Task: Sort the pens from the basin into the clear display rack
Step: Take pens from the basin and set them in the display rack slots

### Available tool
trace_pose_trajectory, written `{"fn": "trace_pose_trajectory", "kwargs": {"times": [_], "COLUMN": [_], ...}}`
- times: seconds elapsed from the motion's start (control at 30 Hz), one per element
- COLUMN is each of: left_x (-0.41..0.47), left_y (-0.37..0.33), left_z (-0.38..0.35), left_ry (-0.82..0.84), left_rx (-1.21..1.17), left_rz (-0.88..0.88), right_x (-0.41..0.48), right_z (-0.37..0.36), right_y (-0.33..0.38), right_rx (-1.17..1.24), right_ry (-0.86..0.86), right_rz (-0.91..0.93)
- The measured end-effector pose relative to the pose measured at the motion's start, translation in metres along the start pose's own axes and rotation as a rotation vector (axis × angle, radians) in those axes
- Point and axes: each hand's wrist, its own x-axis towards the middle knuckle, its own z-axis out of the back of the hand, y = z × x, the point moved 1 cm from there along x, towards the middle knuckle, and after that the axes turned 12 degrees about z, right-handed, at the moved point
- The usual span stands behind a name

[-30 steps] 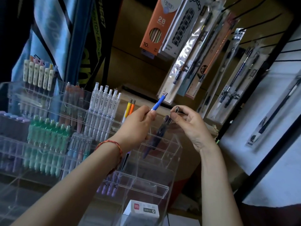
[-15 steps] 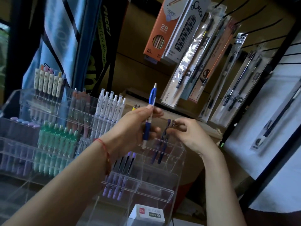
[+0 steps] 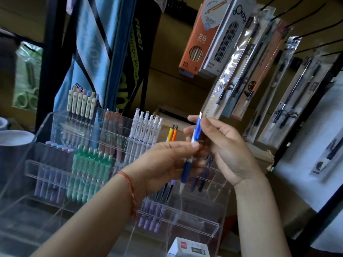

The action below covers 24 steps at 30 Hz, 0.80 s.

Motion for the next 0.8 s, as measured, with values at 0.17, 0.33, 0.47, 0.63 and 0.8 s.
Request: {"fn": "trace_pose_trajectory", "kwargs": {"times": [0.17, 0.33, 0.47, 0.63, 0.8], "left_x": [-0.001, -0.012, -0.014, -0.002, 0.008], "left_y": [0.020, 0.014, 0.000, 0.003, 0.008], "left_z": [0.001, 0.008, 0.016, 0.026, 0.031], "left_ry": [-0.127, -0.198, -0.477, -0.563, -0.613], "left_rx": [0.080, 0.124, 0.491, 0.641, 0.846], "left_rz": [-0.077, -0.075, -0.190, -0.170, -0.137], "right_x": [-0.002, 0.000, 0.016, 0.031, 0.033], "right_z": [0.003, 0.001, 0.008, -0.006, -0.009], "right_y": [0.001, 0.002, 0.011, -0.021, -0.049], "right_rx": [-0.118, -0.097, 0.028, -0.516, -0.472], "right_ry": [0.072, 0.072, -0.537, -0.388, -0.295], "right_rz": [0.016, -0.020, 0.269, 0.350, 0.140]}}
